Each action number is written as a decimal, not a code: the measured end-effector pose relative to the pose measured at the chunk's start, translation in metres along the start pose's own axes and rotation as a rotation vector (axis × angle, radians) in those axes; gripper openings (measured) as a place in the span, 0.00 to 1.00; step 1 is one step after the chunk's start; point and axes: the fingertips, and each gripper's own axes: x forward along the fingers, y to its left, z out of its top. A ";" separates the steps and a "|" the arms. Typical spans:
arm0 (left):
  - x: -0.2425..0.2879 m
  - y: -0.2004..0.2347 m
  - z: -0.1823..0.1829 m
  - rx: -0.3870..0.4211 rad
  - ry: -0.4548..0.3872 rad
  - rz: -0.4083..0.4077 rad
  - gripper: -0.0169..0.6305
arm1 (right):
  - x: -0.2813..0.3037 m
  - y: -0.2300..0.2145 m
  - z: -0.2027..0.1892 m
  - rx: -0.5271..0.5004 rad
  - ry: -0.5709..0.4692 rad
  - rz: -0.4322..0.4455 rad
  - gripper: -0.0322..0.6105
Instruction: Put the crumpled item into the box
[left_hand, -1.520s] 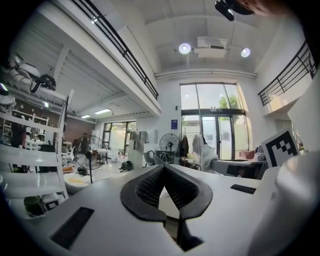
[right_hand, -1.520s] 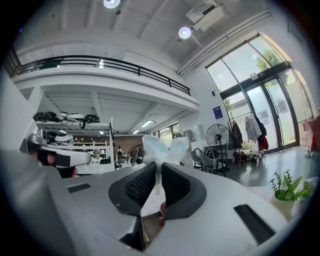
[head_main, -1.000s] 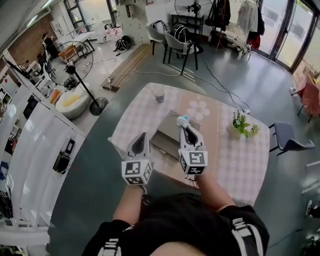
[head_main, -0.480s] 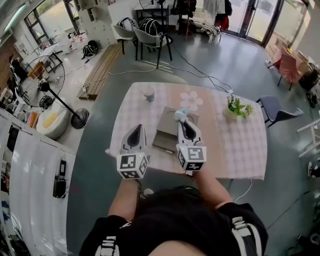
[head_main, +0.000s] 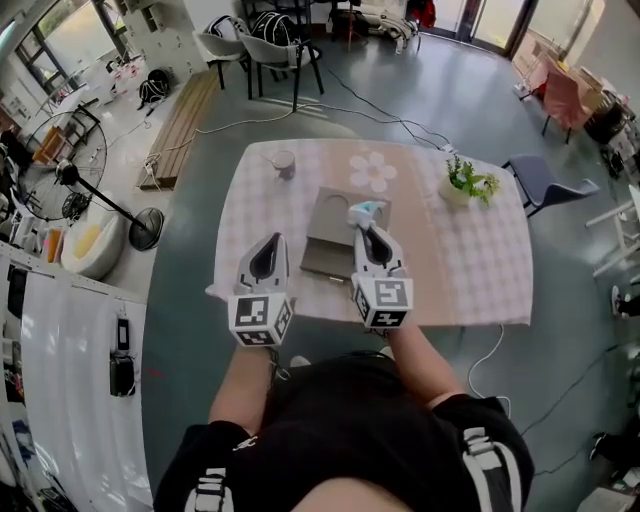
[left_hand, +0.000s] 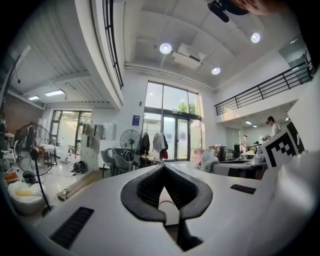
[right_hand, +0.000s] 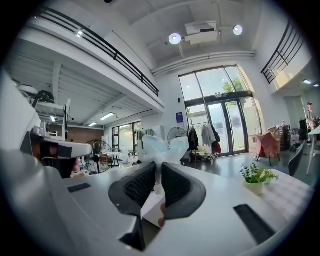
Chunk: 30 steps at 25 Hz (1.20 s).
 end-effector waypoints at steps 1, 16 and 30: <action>-0.001 -0.002 -0.001 0.003 0.002 0.000 0.03 | -0.001 -0.001 -0.001 -0.002 0.004 0.002 0.11; -0.018 -0.016 -0.012 -0.012 0.015 0.042 0.03 | 0.010 0.006 -0.076 -0.089 0.236 0.109 0.11; -0.039 0.003 -0.014 -0.015 0.007 0.083 0.03 | 0.027 0.012 -0.198 -0.174 0.567 0.142 0.12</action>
